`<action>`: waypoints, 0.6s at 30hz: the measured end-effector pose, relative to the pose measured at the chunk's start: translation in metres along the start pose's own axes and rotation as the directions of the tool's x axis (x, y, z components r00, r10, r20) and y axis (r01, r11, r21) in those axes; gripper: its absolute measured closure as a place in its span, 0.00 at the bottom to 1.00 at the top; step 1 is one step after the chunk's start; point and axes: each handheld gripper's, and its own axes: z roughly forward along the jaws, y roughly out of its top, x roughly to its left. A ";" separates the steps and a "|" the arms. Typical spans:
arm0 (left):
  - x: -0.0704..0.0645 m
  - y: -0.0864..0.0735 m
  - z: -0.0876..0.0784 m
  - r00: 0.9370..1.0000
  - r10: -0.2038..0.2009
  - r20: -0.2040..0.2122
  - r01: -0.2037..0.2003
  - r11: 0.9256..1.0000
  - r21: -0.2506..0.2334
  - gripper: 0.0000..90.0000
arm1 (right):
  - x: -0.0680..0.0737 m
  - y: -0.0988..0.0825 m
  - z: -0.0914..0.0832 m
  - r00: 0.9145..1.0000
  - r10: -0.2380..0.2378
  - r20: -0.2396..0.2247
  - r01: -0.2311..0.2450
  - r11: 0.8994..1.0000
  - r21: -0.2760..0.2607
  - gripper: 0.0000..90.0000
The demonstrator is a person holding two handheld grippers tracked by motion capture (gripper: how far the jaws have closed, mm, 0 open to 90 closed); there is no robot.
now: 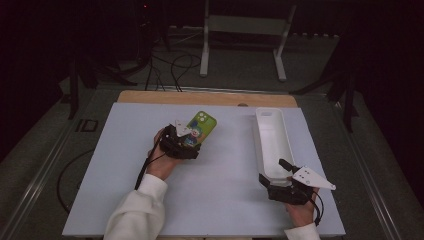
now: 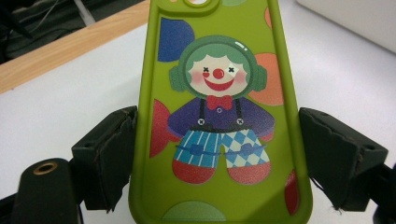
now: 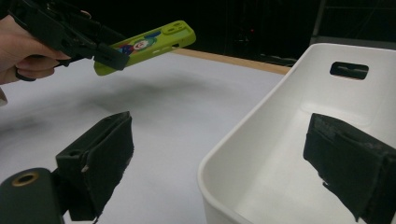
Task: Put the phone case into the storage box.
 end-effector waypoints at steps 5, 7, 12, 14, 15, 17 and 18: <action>-0.001 0.002 -0.004 1.000 0.003 -0.004 -0.003 1.000 -0.017 0.18 | 0.000 0.000 0.000 1.000 0.001 0.000 -0.001 1.000 0.000 0.09; -0.001 0.003 -0.006 1.000 0.005 -0.005 -0.005 1.000 -0.024 0.18 | 0.000 0.000 0.000 1.000 0.001 -0.001 -0.001 1.000 0.000 0.09; -0.002 0.004 -0.009 1.000 0.009 -0.006 -0.010 0.999 -0.037 0.18 | 0.000 0.000 0.000 1.000 0.001 -0.002 -0.001 1.000 0.001 0.09; -0.003 0.004 -0.011 1.000 0.010 -0.008 -0.010 0.999 -0.042 0.18 | 0.000 0.000 0.000 1.000 0.002 -0.003 -0.002 1.000 0.001 0.09; -0.003 0.005 -0.012 1.000 0.012 -0.007 -0.012 0.999 -0.045 0.18 | 0.000 0.001 0.000 1.000 0.003 -0.005 -0.003 1.000 0.001 0.09; -0.003 0.005 -0.014 1.000 0.016 -0.010 -0.016 0.999 -0.052 0.18 | 0.000 0.001 0.000 1.000 0.003 -0.005 -0.003 1.000 0.002 0.09; -0.004 0.005 -0.015 1.000 0.014 -0.010 -0.015 0.998 -0.057 0.18 | 0.000 0.001 0.000 1.000 0.005 -0.006 -0.005 1.000 0.003 0.09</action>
